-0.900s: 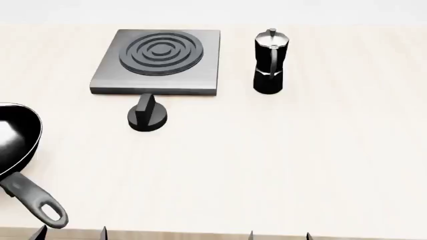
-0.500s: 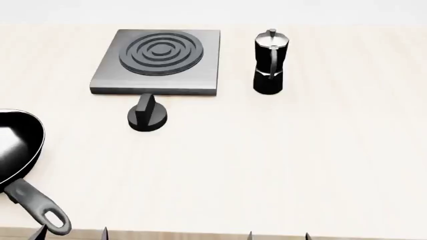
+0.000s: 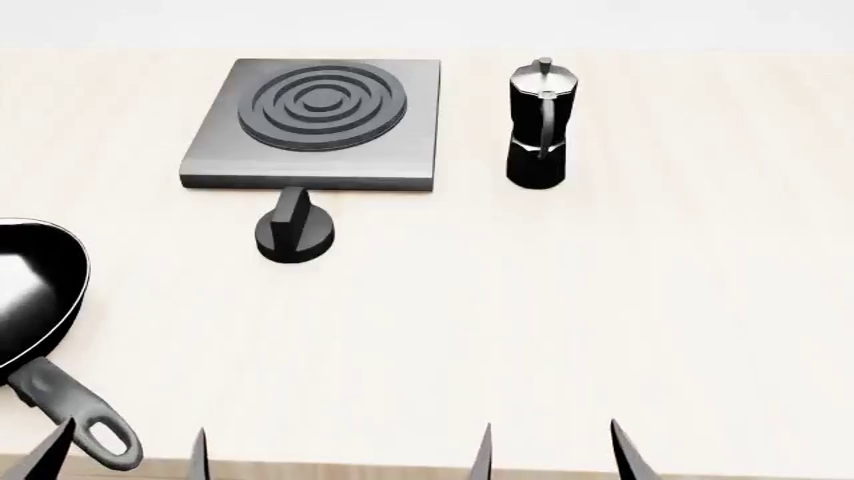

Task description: Turn on the stove.

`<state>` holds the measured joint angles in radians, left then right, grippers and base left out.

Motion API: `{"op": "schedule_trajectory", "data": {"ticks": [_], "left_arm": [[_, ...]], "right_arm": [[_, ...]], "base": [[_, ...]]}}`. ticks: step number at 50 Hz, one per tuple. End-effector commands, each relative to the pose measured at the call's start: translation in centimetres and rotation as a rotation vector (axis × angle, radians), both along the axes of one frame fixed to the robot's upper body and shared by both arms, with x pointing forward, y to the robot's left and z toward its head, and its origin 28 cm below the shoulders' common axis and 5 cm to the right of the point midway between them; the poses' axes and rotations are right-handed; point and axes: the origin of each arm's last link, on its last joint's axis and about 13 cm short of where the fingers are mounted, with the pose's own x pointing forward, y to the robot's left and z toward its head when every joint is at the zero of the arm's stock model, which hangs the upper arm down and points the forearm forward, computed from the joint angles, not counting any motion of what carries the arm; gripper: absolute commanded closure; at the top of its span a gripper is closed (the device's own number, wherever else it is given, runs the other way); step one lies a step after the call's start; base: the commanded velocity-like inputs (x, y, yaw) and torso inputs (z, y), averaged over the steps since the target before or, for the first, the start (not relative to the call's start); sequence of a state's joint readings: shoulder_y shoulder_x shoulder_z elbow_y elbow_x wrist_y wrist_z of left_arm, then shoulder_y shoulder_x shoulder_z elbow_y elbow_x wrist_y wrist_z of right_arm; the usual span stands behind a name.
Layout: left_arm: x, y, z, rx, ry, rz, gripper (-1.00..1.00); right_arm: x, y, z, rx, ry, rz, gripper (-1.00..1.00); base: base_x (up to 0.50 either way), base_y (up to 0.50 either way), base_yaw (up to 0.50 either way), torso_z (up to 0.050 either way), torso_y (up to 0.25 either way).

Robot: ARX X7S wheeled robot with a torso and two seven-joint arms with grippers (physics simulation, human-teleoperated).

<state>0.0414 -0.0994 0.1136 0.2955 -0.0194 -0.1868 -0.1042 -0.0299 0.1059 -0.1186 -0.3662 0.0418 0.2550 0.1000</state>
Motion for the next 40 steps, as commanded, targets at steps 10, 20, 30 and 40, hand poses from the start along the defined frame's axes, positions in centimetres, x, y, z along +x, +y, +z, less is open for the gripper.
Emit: {"op": "schedule_trajectory", "data": {"ticks": [10,20,30,40], "left_arm": [[-0.7,-0.5,4.1,0.033,-0.078,-0.032,-1.00],[-0.6,-0.4,6.3,0.032,-0.134,-0.037,-1.00],[-0.5,-0.3,8.1,0.045,-0.192,-0.035,-1.00],[-0.2,-0.5,10.1,0.033,-0.258,-0.027,-1.00]], "right_arm": [[-0.9,0.8,5.0,-0.057,-0.110,0.020,-1.00],[-1.0,1.1,6.8,-0.082,-0.155,0.015,-1.00],[-1.2,1.2,8.4,-0.091,-0.196,0.009,-1.00],[-1.7,1.6,10.5,-0.113,-0.249,0.037,-1.00]], "base": [[0.00,0.00,0.00,0.000,0.000],[0.00,0.00,0.00,0.000,0.000],[0.00,0.00,0.00,0.000,0.000],[0.00,0.00,0.00,0.000,0.000]]}}
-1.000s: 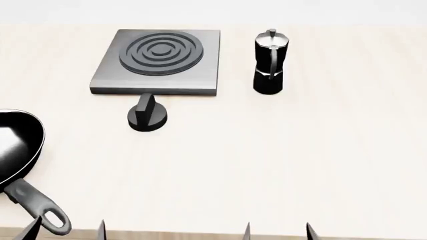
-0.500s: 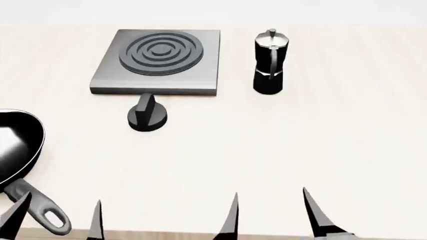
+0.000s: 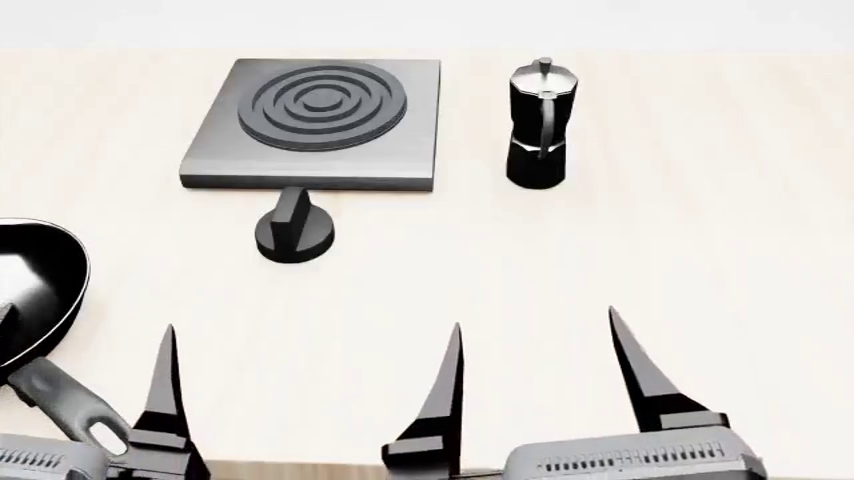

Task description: Turn on the stove.

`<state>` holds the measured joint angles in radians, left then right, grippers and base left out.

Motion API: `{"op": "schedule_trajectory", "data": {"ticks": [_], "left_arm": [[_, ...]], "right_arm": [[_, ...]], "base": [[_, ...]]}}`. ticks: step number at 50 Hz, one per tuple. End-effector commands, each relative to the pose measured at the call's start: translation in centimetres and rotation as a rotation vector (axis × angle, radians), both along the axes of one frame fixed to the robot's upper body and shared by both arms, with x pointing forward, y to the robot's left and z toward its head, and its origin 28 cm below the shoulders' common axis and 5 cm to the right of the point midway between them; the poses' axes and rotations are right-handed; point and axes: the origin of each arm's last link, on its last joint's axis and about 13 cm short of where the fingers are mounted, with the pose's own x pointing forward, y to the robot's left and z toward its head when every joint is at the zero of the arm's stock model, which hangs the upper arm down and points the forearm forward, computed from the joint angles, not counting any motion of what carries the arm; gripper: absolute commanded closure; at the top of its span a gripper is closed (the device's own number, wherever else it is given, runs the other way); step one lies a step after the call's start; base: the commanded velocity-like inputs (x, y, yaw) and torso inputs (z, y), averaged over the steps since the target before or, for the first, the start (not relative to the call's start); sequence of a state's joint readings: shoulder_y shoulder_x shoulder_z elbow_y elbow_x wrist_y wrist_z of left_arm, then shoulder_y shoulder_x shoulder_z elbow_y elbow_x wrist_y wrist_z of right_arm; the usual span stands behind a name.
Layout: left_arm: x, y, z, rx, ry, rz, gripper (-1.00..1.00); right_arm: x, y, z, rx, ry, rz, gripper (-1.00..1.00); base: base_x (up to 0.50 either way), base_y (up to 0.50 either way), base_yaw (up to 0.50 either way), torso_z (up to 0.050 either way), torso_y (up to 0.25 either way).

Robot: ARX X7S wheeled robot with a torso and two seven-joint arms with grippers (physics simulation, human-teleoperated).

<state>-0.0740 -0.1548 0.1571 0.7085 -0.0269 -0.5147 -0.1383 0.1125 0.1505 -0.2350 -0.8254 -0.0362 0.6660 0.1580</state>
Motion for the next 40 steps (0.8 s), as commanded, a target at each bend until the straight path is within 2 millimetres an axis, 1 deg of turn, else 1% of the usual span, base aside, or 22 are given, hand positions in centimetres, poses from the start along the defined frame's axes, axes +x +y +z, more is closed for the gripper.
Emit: {"op": "schedule_trajectory", "data": {"ticks": [1,11,21,31,33,36,40], "left_arm": [[0.1,-0.1,2.0,-0.004,-0.067,-0.003,-1.00],[-0.2,-0.5,3.4,-0.007,-0.123,-0.068,-1.00],[-0.1,-0.5,4.5,-0.024,-0.160,-0.082,-1.00],[-0.4,-0.5,4.7,-0.032,-0.165,-0.091,-1.00],[-0.6,-0.5,4.7,-0.008,-0.170,-0.093,-1.00],[-0.4,-0.3,4.6,-0.017,-0.165,-0.075,-1.00],[-0.4,-0.6,4.5,-0.010,-0.160,-0.085,-1.00]], "right_arm": [[-0.6,0.3,2.1,-0.024,-0.053,0.017,-1.00],[-1.2,0.3,3.8,-0.020,-0.098,0.022,-1.00],[-1.0,0.4,4.4,-0.033,-0.114,0.028,-1.00],[-1.2,0.4,4.2,-0.045,-0.111,0.032,-1.00],[-1.3,0.4,4.3,-0.048,-0.114,0.033,-1.00],[-1.4,0.3,4.3,-0.053,-0.113,0.027,-1.00],[-1.4,0.4,4.4,-0.059,-0.113,0.026,-1.00]], "base": [[0.00,0.00,0.00,0.000,0.000],[0.00,0.00,0.00,0.000,0.000],[0.00,0.00,0.00,0.000,0.000],[0.00,0.00,0.00,0.000,0.000],[0.00,0.00,0.00,0.000,0.000],[0.00,0.00,0.00,0.000,0.000],[0.00,0.00,0.00,0.000,0.000]]}}
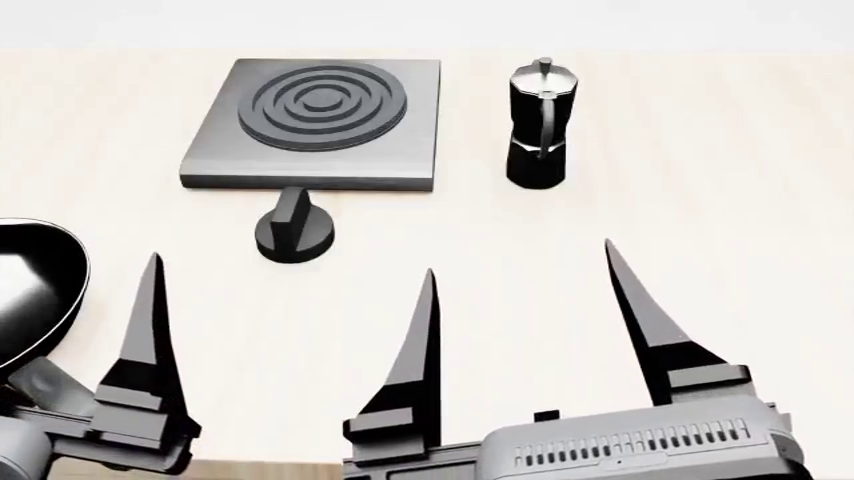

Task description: Turn on the stove.

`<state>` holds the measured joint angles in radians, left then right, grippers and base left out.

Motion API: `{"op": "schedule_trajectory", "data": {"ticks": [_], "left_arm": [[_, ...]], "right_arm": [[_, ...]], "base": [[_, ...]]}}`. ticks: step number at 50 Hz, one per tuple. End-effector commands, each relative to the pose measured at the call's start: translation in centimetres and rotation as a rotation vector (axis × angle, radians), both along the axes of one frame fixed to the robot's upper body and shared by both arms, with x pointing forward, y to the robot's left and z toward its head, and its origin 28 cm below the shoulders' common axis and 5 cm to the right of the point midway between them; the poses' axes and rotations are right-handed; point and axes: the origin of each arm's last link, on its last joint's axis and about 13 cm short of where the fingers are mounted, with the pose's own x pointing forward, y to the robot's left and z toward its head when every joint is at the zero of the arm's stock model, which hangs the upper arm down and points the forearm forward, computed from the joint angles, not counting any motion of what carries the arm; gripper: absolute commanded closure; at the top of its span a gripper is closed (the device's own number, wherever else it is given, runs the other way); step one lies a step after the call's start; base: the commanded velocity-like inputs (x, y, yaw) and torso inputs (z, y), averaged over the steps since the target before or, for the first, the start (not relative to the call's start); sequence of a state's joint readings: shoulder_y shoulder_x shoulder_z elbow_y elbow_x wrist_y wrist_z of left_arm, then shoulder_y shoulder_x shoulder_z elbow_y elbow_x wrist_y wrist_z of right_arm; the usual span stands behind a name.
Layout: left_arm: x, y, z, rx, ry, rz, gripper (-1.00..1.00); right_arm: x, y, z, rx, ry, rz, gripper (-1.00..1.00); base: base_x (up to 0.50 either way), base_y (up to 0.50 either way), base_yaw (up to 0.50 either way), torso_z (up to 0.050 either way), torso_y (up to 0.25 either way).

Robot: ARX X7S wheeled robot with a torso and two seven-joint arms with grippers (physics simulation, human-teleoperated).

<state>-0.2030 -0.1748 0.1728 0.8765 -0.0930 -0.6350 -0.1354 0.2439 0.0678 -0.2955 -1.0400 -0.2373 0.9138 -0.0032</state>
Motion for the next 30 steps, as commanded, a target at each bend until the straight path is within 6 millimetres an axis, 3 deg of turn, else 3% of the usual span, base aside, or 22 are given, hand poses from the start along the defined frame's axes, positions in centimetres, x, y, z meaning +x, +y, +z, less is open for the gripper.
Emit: {"op": "schedule_trajectory", "data": {"ticks": [1,30], "left_arm": [[-0.02,-0.09,0.04,0.008,-0.004,-0.002,-1.00],[-0.05,-0.06,0.12,0.015,-0.009,0.006,-1.00]], "right_arm": [[-0.24,-0.06,0.17,-0.013,-0.001,-0.003,-1.00],[-0.32,0.11,0.22,-0.021,-0.013,0.009,-1.00]], "base": [[0.00,0.02,0.00,0.000,0.000],[0.00,0.11,0.00,0.000,0.000]]}}
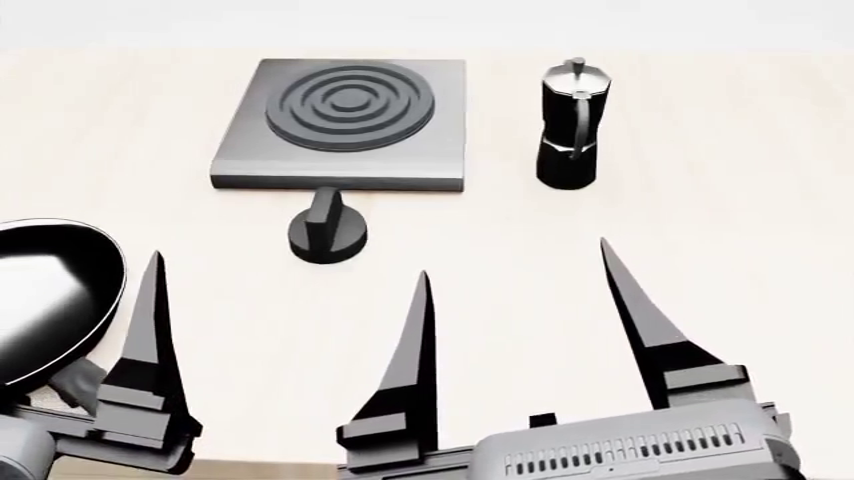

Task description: Turn on the stove.

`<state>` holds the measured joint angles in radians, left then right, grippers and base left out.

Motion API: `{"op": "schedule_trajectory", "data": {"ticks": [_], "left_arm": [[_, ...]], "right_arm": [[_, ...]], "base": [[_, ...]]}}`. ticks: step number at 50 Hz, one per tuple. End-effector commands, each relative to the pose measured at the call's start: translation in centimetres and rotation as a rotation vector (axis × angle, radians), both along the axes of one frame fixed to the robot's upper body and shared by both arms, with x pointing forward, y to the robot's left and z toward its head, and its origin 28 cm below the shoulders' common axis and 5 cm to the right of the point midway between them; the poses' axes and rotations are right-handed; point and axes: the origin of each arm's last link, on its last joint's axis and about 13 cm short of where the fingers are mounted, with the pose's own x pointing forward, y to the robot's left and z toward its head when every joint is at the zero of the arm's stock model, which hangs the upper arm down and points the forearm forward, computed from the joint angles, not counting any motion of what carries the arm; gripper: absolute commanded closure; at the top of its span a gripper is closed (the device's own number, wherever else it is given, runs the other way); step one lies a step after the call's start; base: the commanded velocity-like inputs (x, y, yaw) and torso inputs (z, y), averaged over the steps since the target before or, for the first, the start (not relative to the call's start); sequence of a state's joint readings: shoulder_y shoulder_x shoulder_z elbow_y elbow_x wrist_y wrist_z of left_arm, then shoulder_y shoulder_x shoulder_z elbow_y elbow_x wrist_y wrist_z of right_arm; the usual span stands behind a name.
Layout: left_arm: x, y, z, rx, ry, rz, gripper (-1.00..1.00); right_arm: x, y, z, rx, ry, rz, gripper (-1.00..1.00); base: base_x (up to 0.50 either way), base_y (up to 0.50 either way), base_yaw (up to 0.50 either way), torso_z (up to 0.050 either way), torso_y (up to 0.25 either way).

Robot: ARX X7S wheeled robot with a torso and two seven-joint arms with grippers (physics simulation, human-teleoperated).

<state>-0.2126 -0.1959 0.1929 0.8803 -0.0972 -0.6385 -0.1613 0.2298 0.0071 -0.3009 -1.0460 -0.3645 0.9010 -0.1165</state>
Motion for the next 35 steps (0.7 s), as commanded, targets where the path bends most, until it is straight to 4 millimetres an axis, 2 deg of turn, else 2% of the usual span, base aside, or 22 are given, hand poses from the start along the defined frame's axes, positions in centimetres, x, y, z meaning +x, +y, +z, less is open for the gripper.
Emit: {"op": "schedule_trajectory", "data": {"ticks": [1,35], "left_arm": [[-0.06,0.03,0.10,0.002,-0.006,0.004,-1.00],[-0.01,0.08,0.06,0.006,-0.008,0.014,-1.00]], "right_arm": [[-0.05,0.13,0.09,-0.002,-0.015,0.007,-1.00],[-0.06,0.27,0.10,-0.013,-0.011,0.006,-1.00]], "base": [[0.00,0.07,0.00,0.000,0.000],[0.00,0.17,0.00,0.000,0.000]]}}
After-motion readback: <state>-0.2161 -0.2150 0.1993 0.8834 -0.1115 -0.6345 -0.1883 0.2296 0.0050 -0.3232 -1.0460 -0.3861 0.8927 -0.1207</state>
